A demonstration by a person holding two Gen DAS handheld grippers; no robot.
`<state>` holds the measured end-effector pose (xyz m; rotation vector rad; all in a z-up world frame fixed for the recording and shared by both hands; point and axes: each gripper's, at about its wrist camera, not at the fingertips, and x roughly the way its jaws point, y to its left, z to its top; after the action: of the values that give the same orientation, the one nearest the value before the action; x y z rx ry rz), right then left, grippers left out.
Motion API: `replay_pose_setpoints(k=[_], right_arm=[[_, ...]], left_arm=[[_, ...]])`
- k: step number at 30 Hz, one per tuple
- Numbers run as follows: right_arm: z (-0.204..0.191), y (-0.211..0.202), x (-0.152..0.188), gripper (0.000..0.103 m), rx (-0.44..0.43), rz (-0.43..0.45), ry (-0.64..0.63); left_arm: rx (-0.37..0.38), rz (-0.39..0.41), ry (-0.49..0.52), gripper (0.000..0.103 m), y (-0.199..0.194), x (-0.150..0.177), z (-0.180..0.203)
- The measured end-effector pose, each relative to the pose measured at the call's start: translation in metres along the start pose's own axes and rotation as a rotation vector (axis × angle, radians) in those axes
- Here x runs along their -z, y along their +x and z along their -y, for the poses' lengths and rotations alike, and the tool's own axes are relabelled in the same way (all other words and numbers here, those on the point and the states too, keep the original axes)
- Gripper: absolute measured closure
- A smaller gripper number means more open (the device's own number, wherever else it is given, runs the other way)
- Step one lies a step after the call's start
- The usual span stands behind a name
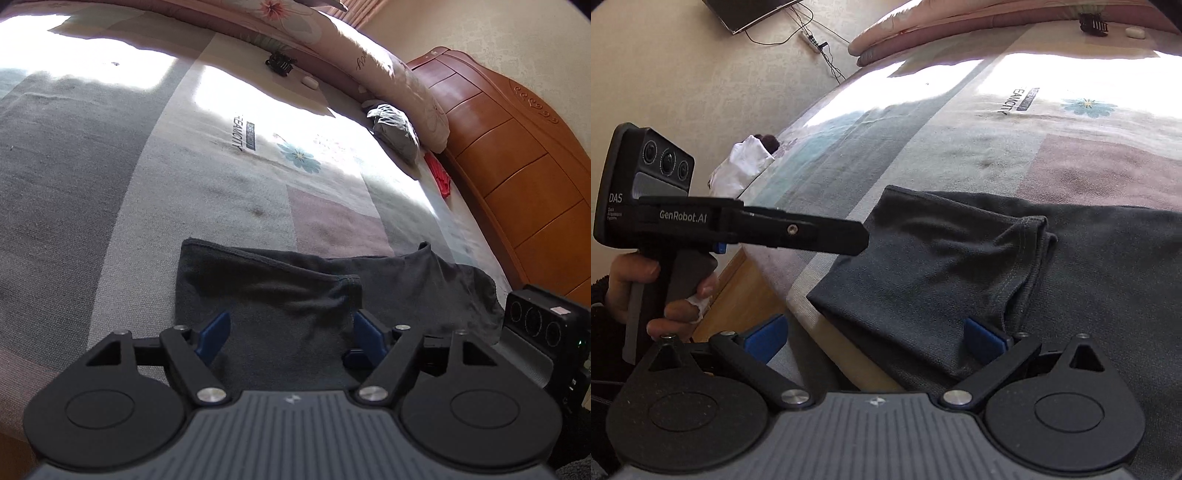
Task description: Fold clothes
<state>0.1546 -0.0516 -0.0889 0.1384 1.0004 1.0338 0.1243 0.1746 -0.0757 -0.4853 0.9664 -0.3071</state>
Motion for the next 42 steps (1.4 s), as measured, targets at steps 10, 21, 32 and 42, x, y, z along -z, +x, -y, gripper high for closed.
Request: replay_pose_setpoints(k=[10,21,32,42], right_arm=[[0.003,-0.002,0.004,0.0,-0.009,0.011,0.021],[-0.001,-0.025,0.004,0.0,0.03,0.053,-0.018],[0.035,-0.094,0.019,0.0,0.164,0.186,0.079],[0.095,-0.139,0.043,0.0,0.64,0.273,0.109]], left_arm=[[0.05,0.014,-0.075,0.026,-0.023,0.008,-0.002],[-0.016,0.068,0.004,0.024,-0.025,-0.011,0.013],[-0.095,0.086,0.019,0.019,0.044,-0.039,0.001],[-0.155,0.099,0.426,0.019,0.044,-0.01,0.087]])
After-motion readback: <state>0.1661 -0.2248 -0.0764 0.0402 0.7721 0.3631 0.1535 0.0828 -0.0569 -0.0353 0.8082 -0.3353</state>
